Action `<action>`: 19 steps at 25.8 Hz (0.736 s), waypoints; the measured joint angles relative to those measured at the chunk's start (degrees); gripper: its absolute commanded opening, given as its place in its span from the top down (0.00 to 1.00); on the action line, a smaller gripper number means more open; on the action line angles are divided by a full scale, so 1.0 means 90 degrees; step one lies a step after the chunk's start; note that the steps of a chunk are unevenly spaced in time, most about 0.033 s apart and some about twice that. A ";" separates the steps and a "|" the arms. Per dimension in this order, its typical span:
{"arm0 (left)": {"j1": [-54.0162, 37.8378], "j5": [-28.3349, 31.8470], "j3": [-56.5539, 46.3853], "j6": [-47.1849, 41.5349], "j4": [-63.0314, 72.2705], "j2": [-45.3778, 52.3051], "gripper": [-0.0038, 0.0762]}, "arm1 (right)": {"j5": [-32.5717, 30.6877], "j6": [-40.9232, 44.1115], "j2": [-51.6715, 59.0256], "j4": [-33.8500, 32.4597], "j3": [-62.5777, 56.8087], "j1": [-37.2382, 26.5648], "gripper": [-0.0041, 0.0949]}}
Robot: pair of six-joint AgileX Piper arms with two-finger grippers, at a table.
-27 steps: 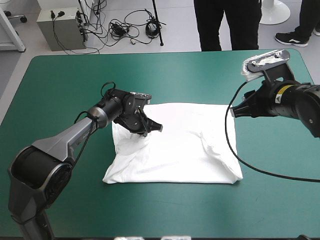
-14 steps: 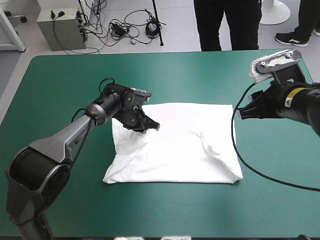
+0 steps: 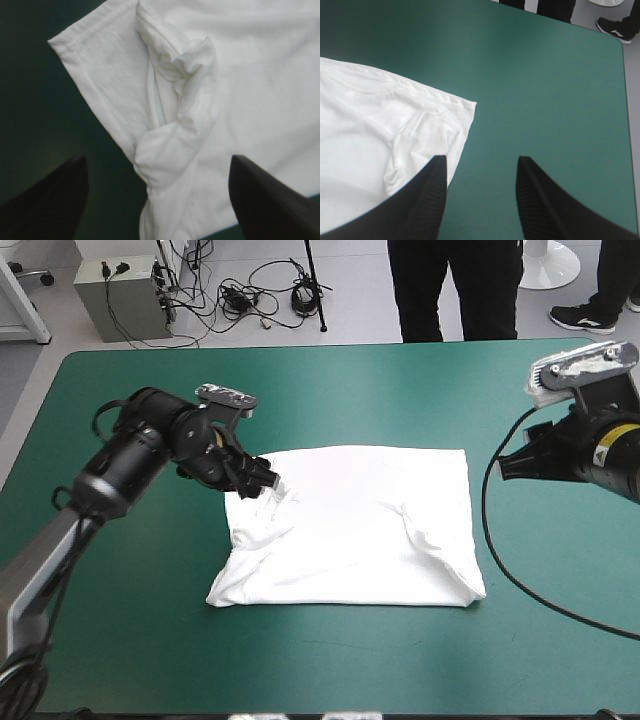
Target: Fold the cloth
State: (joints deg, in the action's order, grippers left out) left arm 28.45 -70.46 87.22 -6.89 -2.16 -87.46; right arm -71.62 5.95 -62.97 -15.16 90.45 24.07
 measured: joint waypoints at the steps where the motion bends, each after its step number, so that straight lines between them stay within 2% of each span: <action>1: 0.0014 -0.0018 -0.0117 -0.0141 0.0000 0.0276 0.25 | 0.0000 0.0050 0.0089 0.0066 -0.0162 0.0000 0.54; 8: 0.0431 -0.0087 -0.1408 -0.1087 -0.0028 0.1780 0.25 | 0.0000 0.0545 0.0866 0.0159 -0.2231 0.0000 0.53; 13: 0.0671 -0.0093 -0.2772 -0.1760 -0.0436 0.2059 0.25 | 0.0058 0.0918 0.1548 0.0225 -0.3666 0.0000 0.53; 16: 0.0687 0.0171 -0.3471 -0.1917 -0.0526 0.2045 0.25 | 0.0265 0.1019 0.1896 0.0279 -0.4095 0.0000 0.52; 19: 0.0687 0.0787 -0.4010 -0.2043 -0.0529 0.1905 0.25 | 0.0424 0.1019 0.1962 0.0463 -0.4154 0.0000 0.43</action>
State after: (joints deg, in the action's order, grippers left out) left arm 34.64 -63.38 51.12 -25.27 -6.92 -70.31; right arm -67.81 15.12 -45.31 -10.99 53.06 24.07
